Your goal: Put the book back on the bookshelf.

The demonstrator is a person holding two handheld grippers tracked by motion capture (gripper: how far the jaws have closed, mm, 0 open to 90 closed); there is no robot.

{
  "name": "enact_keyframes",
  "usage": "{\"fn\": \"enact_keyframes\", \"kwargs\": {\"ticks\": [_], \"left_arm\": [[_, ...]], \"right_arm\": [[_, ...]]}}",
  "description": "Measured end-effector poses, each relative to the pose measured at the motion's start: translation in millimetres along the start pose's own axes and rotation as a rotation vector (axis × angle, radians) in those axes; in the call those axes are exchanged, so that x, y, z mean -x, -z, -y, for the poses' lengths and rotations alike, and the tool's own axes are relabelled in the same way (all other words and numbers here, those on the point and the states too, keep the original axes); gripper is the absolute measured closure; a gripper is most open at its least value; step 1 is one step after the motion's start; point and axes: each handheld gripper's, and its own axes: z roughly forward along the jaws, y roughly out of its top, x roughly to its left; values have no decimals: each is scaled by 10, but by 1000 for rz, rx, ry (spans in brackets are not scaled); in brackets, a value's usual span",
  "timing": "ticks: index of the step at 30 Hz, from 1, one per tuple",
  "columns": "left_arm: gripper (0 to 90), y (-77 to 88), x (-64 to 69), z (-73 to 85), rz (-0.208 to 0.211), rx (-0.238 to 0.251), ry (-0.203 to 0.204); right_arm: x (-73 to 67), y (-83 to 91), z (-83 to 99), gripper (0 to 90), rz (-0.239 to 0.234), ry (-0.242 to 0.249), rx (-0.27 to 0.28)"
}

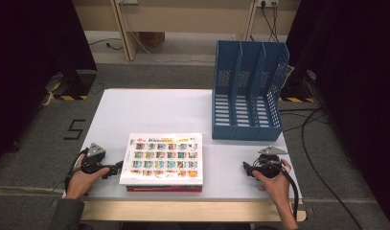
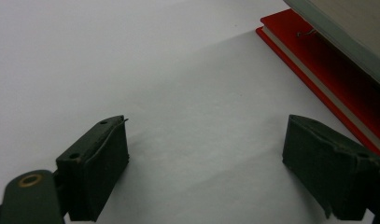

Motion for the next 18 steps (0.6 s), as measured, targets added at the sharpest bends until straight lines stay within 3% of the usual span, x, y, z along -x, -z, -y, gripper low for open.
{"fn": "enact_keyframes", "kwargs": {"ticks": [6,11,14,17,18], "left_arm": [[149,18,17,-1,-11,-3,12],[150,84,57,6,-12,18,32],[151,166,25,-8,-7,73,93],[151,197,28,-7,-2,80,108],[151,216,34,-17,3,85,112]], "right_arm": [[-23,71,-20,182,-41,-12,48],[-97,140,-41,165,-81,11,79],[-143,164,-49,167,-107,12,91],[-186,175,-62,167,-118,16,97],[-250,193,-91,168,-126,43,100]]}}
